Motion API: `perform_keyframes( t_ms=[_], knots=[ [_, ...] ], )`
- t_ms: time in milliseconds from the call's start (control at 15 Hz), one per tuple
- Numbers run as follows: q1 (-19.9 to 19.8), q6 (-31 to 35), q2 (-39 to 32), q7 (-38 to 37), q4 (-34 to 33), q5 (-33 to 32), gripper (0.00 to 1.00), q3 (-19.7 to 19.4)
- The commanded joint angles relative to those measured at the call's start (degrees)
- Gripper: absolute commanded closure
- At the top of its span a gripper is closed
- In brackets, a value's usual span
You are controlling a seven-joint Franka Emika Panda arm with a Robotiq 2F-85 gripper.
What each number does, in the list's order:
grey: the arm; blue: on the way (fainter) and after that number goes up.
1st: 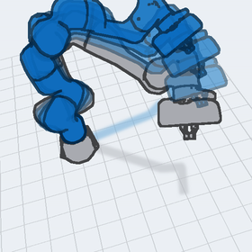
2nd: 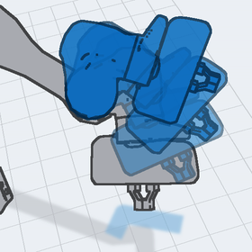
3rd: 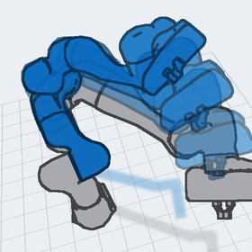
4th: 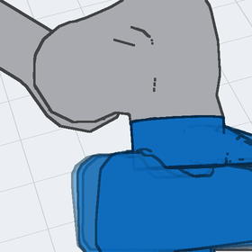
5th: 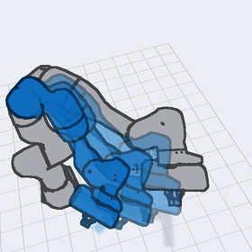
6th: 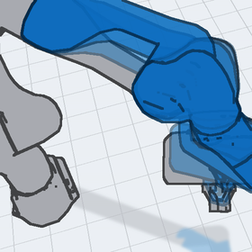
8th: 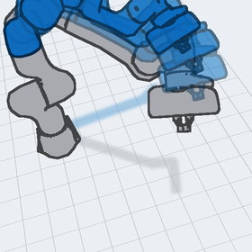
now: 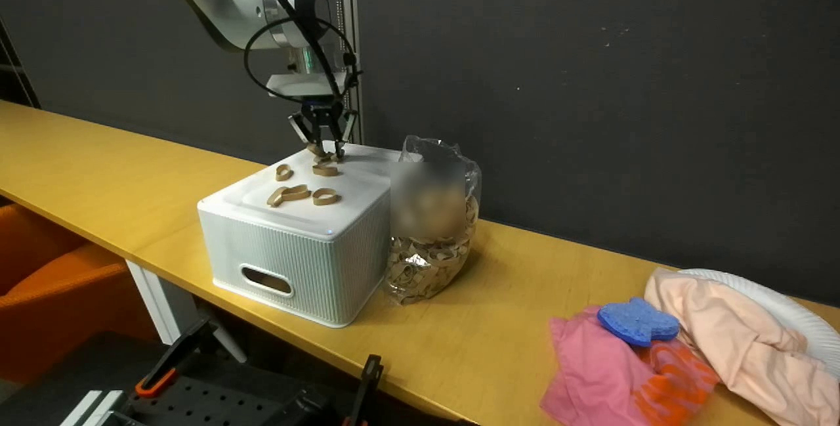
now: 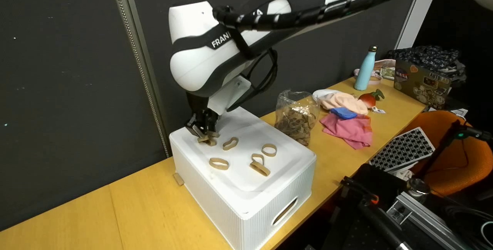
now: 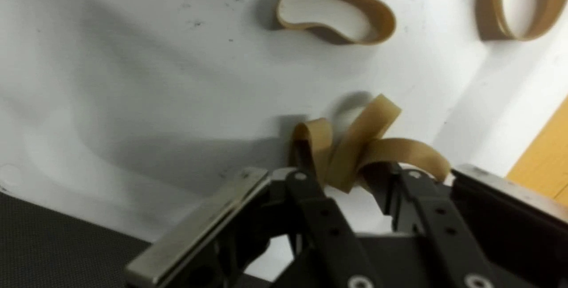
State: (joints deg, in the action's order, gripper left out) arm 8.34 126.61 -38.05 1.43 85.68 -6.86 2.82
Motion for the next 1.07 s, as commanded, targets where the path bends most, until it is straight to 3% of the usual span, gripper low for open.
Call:
perform_keyframes(
  t_ms=[0, 133, 533, 1000],
  knots=[
    [-0.3, -1.4, 1.3, 0.6, 0.4, 0.3, 0.93, 0.3],
    [-0.3, -1.3, 2.5, 0.3, 1.3, 0.4, 1.0, 0.4],
    [0.1, -4.3, 7.2, -1.2, 3.7, 1.0, 0.99, 0.6],
    [0.5, -6.4, 18.0, -3.5, 15.3, 1.3, 0.99, 1.7]
  ],
)
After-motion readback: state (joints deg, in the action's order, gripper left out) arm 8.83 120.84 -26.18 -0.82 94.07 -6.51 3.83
